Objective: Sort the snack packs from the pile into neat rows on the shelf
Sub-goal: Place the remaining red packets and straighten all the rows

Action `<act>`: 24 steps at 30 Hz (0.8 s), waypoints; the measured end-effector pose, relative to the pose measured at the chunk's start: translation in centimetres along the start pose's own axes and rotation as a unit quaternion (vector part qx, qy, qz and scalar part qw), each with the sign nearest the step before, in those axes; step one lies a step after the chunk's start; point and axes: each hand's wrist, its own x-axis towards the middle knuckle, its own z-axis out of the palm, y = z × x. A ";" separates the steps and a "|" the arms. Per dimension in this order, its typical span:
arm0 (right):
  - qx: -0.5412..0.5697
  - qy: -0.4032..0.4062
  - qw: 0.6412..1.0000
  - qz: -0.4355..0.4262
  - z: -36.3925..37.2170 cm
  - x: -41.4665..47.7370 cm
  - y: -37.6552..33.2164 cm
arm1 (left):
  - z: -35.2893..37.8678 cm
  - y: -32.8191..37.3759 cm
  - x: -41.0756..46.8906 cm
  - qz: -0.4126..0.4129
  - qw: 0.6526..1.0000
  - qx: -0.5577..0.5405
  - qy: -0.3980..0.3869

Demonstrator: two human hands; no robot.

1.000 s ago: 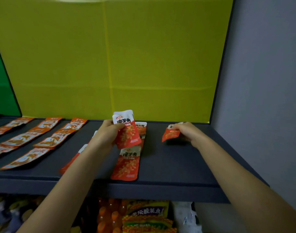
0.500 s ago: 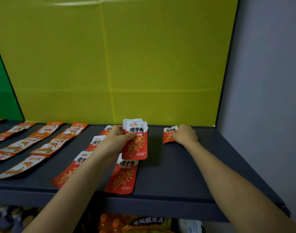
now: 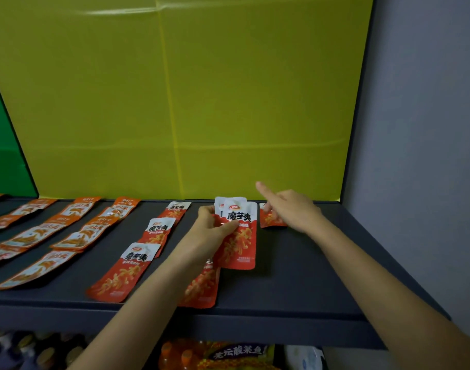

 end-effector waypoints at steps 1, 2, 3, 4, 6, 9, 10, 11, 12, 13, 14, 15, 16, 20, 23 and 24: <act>0.001 -0.026 1.000 -0.016 -0.3 -1.3 -0.4 | 0.5 0.1 -0.4 0.012 1.000 0.002 -0.004; -0.008 -0.044 0.999 -0.028 -0.5 -2.5 -0.6 | 1.1 0.1 -0.8 0.025 1.000 0.006 -0.009; -0.019 -0.050 0.998 -0.035 -0.6 -3.5 -0.5 | 1.7 0.0 -1.1 0.035 0.999 0.008 -0.015; -0.028 -0.047 0.998 -0.036 -0.7 -4.2 -0.2 | 2.4 0.0 -1.6 0.040 0.999 0.003 -0.023; -0.026 -0.039 0.999 -0.026 -1.2 -4.9 0.9 | 3.7 -0.4 -2.2 0.030 0.999 -0.019 -0.040; 0.058 -0.066 0.996 -0.005 -2.4 -5.4 3.4 | 5.2 -1.5 -2.7 0.013 0.998 -0.014 -0.060; 0.103 -0.067 0.992 0.003 -2.8 -5.5 4.1 | 5.5 -1.9 -2.9 0.021 0.998 0.011 -0.065; 0.154 -0.057 0.986 0.012 -3.2 -5.6 4.7 | 5.7 -2.4 -3.0 0.035 0.996 0.041 -0.070; 0.203 -0.041 0.978 0.020 -3.7 -5.6 5.1 | 5.9 -2.8 -3.2 0.052 0.993 0.074 -0.074; 0.242 -0.025 0.970 0.030 -4.1 -5.5 5.3 | 6.0 -3.1 -3.3 0.071 0.989 0.109 -0.072; 0.268 -0.012 0.962 0.041 -4.5 -5.3 5.5 | 6.1 -3.3 -3.3 0.093 0.982 0.148 -0.066; 0.289 -0.002 0.956 0.052 -4.7 -5.0 5.5 | 6.2 -3.4 -3.4 0.117 0.973 0.190 -0.057; 0.304 0.003 0.951 0.059 -4.8 -4.6 5.6 | 6.2 -3.4 -3.4 0.138 0.960 0.237 -0.048; 0.333 0.000 0.941 0.064 -3.6 -3.1 4.7 | 6.4 -3.6 -3.5 0.184 0.870 0.458 0.009; 0.296 0.013 0.953 0.057 -1.7 -1.8 3.9 | 6.5 -3.7 -3.6 0.206 0.826 0.524 0.041; 0.277 0.018 0.959 0.058 -1.0 -1.4 3.8 | 6.6 -3.7 -3.6 0.212 0.814 0.539 0.048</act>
